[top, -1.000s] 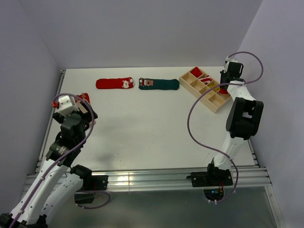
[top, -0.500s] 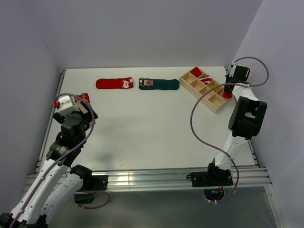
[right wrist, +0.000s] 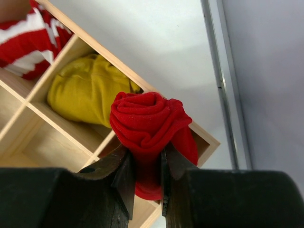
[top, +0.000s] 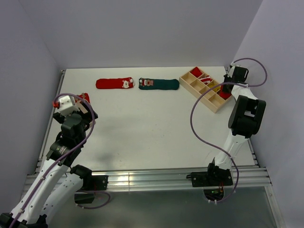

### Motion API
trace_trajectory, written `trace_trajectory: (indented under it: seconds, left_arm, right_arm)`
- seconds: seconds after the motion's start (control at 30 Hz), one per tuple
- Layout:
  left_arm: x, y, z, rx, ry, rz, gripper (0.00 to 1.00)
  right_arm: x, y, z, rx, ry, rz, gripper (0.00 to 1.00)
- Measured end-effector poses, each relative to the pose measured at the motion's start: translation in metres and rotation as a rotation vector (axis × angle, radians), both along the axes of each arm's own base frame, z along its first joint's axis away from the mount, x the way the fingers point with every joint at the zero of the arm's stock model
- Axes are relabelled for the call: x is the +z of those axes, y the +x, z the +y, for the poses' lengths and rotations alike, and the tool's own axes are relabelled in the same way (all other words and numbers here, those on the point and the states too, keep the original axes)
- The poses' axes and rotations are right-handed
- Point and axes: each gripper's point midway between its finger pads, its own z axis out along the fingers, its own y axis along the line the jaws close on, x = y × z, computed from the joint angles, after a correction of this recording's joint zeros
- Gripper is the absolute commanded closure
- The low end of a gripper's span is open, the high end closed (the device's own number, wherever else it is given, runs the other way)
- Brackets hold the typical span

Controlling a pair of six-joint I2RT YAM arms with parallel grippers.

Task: Roll the socks
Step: Place the sock in the storage box.

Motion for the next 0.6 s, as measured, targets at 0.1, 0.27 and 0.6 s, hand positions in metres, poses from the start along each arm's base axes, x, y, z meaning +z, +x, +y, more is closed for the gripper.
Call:
trace_trajectory:
  seconds: [0.1, 0.27, 0.6]
  left_arm:
    - [0.000, 0.000, 0.000, 0.000, 0.000, 0.000, 0.01]
    - [0.000, 0.000, 0.000, 0.000, 0.001, 0.000, 0.00]
    - [0.000, 0.000, 0.000, -0.001, 0.002, 0.001, 0.01]
  right_arm:
    - [0.003, 0.004, 0.002, -0.001, 0.020, -0.024, 1.00]
    - [0.003, 0.006, 0.003, -0.005, 0.041, -0.045, 1.00]
    - [-0.017, -0.011, -0.007, -0.041, 0.051, -0.002, 1.00]
